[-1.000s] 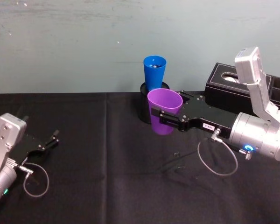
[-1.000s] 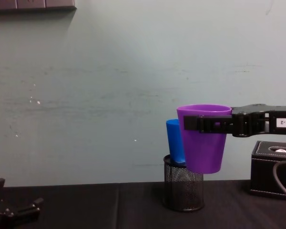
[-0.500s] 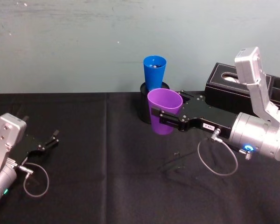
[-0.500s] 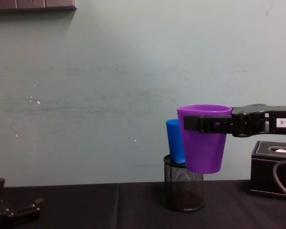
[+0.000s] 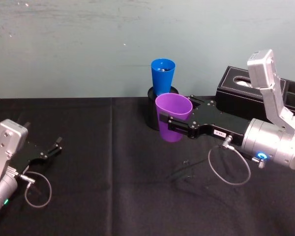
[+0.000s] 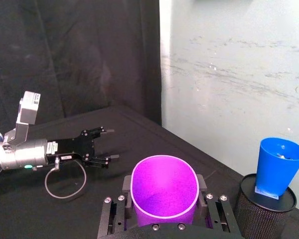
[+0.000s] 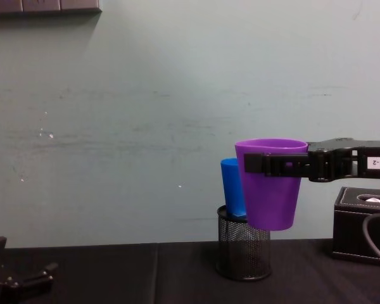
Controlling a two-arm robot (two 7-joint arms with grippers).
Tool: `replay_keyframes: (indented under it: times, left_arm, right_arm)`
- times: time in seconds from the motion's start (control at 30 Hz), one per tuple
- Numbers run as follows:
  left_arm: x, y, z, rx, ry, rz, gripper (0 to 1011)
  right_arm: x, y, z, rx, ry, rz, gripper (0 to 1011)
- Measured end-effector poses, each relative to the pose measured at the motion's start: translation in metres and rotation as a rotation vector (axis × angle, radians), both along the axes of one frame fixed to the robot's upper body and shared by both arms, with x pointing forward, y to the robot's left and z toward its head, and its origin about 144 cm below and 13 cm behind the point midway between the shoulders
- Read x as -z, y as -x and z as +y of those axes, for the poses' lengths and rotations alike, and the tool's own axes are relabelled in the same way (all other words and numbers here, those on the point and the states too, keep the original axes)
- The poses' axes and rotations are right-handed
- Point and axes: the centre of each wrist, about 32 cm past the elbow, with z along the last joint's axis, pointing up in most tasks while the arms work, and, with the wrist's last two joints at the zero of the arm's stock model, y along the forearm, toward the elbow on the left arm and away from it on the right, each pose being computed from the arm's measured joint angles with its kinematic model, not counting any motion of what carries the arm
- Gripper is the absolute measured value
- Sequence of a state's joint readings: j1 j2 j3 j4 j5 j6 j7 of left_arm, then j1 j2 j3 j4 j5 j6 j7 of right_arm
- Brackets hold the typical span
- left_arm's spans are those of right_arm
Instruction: Pick up one cup with a gripper and tap it against the other cup.
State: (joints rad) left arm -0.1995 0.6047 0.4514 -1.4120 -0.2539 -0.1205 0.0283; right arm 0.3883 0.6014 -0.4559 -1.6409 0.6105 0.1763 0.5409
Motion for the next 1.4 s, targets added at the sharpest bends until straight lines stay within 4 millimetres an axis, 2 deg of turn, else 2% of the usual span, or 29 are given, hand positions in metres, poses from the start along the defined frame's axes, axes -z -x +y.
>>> replay_keyframes:
  times: [1.4]
  left_arm:
    - [0.0000,0.0000,0.0000,0.000,0.000,0.000,1000]
  right_arm:
    - [0.0000,0.0000,0.0000,0.000,0.000,0.000,715]
